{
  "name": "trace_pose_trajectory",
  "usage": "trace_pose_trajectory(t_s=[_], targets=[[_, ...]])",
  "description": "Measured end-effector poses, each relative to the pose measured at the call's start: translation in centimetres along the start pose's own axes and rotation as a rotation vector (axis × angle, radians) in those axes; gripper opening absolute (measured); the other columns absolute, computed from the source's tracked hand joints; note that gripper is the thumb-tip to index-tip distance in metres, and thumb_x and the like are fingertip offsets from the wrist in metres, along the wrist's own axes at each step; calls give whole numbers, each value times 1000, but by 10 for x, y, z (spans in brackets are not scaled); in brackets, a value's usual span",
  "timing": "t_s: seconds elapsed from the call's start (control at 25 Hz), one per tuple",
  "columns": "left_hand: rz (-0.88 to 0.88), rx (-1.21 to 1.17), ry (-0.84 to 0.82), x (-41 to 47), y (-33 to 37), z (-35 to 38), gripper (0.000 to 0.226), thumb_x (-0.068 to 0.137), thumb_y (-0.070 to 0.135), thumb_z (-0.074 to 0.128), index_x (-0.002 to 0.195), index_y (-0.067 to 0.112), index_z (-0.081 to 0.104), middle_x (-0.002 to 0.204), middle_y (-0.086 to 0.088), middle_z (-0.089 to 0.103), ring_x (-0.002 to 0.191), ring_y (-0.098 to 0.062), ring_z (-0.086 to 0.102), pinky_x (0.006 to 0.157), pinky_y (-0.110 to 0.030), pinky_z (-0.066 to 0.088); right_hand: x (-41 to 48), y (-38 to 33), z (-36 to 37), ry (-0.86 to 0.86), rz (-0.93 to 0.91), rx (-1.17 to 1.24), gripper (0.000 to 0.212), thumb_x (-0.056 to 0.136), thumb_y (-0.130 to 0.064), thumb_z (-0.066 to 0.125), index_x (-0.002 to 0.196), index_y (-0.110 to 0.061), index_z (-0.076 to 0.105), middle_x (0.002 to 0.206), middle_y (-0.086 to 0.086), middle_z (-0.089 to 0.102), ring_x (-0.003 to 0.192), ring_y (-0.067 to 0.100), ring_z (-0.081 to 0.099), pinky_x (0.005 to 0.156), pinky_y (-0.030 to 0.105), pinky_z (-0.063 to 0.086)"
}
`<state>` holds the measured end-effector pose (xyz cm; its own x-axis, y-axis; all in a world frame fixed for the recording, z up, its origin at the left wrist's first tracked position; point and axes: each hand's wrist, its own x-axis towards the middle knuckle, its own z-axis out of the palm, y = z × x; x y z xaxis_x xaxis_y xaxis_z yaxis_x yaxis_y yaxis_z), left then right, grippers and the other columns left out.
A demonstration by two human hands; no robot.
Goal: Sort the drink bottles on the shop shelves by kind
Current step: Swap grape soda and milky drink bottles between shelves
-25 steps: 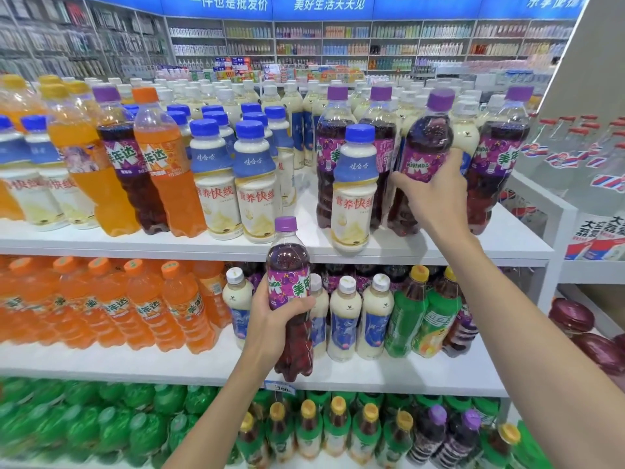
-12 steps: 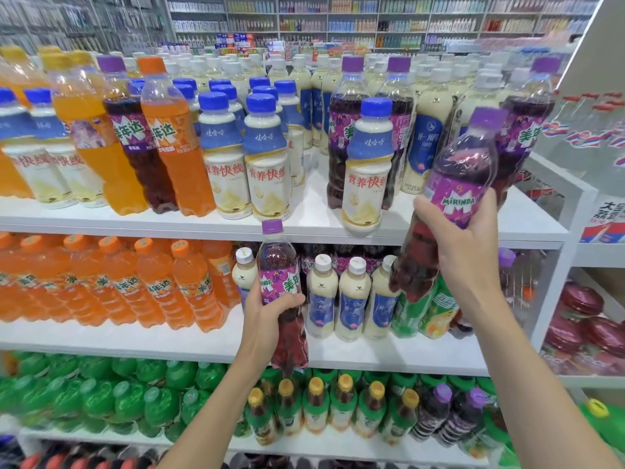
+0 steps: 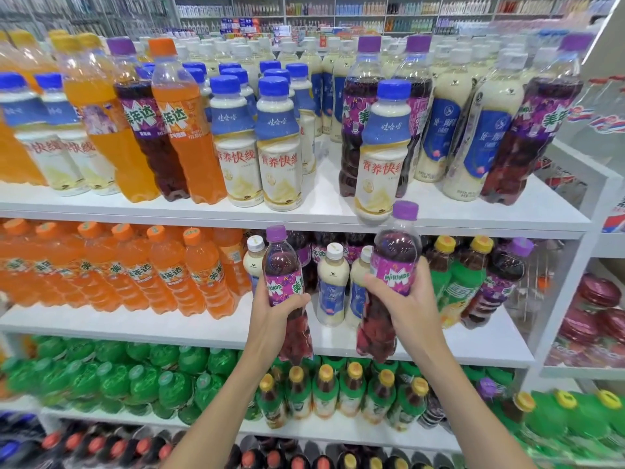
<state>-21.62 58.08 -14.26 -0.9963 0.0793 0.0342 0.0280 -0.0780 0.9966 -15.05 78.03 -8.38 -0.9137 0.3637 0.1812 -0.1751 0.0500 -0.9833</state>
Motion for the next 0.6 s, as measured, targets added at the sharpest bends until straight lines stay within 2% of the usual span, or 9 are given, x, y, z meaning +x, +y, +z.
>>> trace_pose_trajectory(t_s=[0.12,0.2,0.36,0.44,0.6], targets=[[-18,19,6,3,-10,-3,50,82,19,81,125,29,57,106,0,70,97,-17,69,84,-34,54,-5,22,12,-37,45,-13,48,88,-19,81,126,-35,56,112,-12,71,106,10,69,97,47,55],[-32,44,-1,4,-16,-5,55,86,18,81,130,38,54,116,8,68,104,-8,67,90,-31,53,-8,34,18,-55,78,-29,48,87,-21,81,124,-35,56,110,-15,70,105,9,68,100,50,54],[-29,90,-20,10,-26,-8,64,86,24,83,137,39,48,129,12,65,116,-5,64,100,-33,51,-9,49,29,-93,76,-48,62,87,-17,81,136,-37,49,121,-15,67,113,7,66,102,41,52],[-33,89,-18,13,-29,-7,62,87,20,83,134,40,48,129,16,65,115,1,63,100,-28,50,-9,55,35,-118,81,-60,66,87,-17,81,138,-39,47,124,-19,66,115,4,64,102,36,51],[-30,124,-35,21,-38,-4,67,87,19,83,142,31,47,133,18,63,117,7,60,106,-30,49,-8,66,45,-133,109,-88,65,86,-17,82,139,-31,47,121,-20,65,115,5,64,104,42,51]])
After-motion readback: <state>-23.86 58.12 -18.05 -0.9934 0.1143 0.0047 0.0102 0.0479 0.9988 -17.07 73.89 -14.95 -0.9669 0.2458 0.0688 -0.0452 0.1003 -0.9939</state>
